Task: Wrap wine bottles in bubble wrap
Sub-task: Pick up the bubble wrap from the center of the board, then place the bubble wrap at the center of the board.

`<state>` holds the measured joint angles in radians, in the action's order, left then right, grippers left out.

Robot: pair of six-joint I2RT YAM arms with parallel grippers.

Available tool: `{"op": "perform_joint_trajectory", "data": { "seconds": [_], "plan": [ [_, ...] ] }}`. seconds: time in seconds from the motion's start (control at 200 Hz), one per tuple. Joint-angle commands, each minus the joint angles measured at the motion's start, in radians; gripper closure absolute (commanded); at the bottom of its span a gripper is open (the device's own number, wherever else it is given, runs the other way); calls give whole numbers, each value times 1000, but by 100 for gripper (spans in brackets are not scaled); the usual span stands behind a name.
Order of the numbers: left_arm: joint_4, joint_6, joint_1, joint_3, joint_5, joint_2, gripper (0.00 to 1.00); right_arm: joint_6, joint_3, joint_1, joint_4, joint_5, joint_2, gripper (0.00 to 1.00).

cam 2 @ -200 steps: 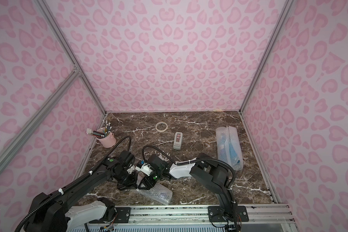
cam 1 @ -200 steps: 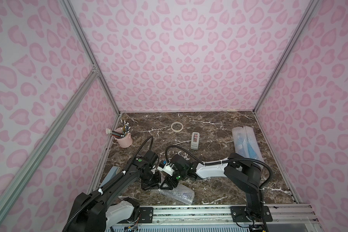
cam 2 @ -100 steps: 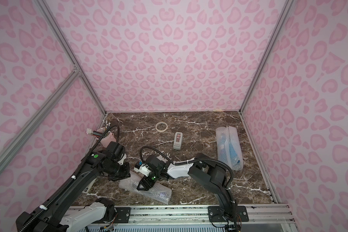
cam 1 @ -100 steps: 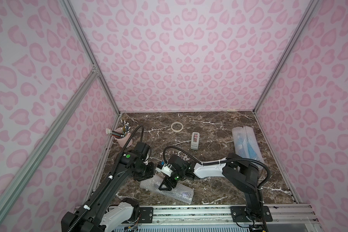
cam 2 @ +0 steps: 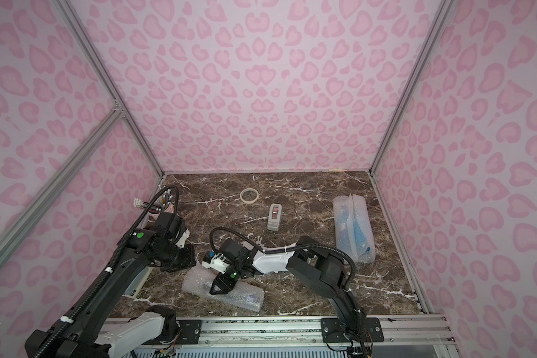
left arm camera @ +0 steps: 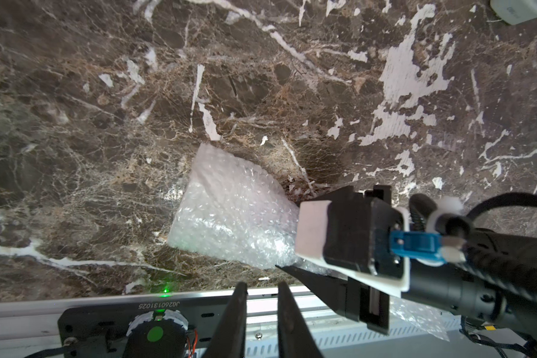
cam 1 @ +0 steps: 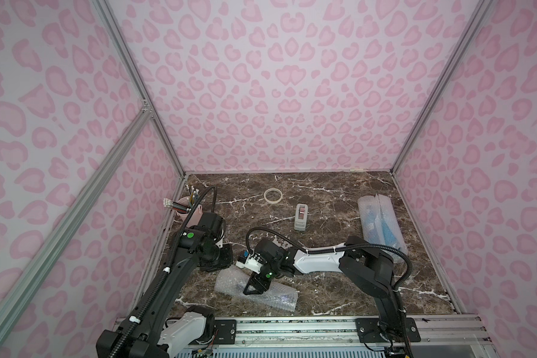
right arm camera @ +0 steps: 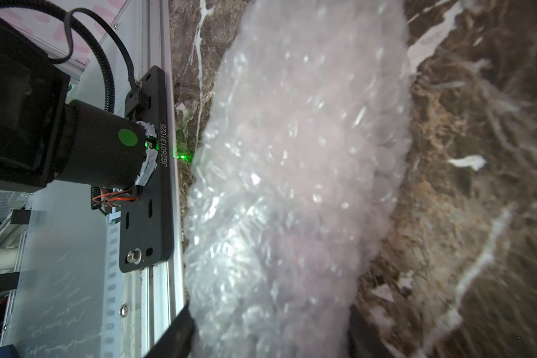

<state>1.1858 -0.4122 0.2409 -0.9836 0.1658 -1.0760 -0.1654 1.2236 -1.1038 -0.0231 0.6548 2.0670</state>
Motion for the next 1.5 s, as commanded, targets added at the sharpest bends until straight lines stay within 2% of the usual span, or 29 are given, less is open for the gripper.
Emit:
{"op": "perform_joint_trajectory", "data": {
  "seconds": [0.0,0.095,0.265,0.395,0.545,0.665,0.685,0.74,0.88,0.975,1.06,1.155,1.225,1.265,1.36,1.435,1.455,1.495],
  "plan": [
    [-25,35,-5,-18,34,-13,79,20,-40,22,-142,-123,-5,52],
    [-48,57,-5,-40,92,-33,79,1,-76,46,-120,-141,-70,56],
    [-121,70,-4,-86,203,-52,78,-22,-164,84,-102,-202,-201,58],
    [-174,67,-4,-148,247,-70,76,-33,-247,174,-123,-264,-328,58],
    [-301,40,8,-157,325,-101,71,-35,-322,347,-188,-346,-502,58],
    [-389,44,86,-171,309,-167,66,-28,-368,550,-241,-413,-607,58],
    [-404,45,99,-174,305,-179,61,-28,-377,582,-242,-424,-621,58],
    [-449,47,128,-177,298,-214,58,-18,-381,679,-245,-462,-646,58],
    [-554,69,156,-178,260,-292,54,20,-371,863,-214,-640,-624,58],
    [-634,80,158,-183,218,-331,47,33,-364,982,-136,-656,-580,58],
    [-678,105,158,-199,177,-372,42,49,-334,1032,-96,-685,-526,57],
    [-719,148,158,-207,136,-413,36,70,-311,1063,-48,-720,-455,51],
    [-738,190,157,-201,62,-433,35,79,-316,1084,-3,-729,-420,47],
    [-747,212,155,-197,11,-441,30,82,-332,1088,36,-742,-417,41],
    [-800,270,144,-157,-101,-441,28,89,-373,1097,132,-754,-436,21],
    [-860,288,126,-113,-178,-433,20,91,-395,1100,167,-756,-470,10],
    [-872,295,117,-102,-190,-429,20,94,-401,1101,173,-755,-482,1],
    [-890,307,96,-83,-219,-423,20,96,-415,1101,184,-760,-512,0]
  ]
}}
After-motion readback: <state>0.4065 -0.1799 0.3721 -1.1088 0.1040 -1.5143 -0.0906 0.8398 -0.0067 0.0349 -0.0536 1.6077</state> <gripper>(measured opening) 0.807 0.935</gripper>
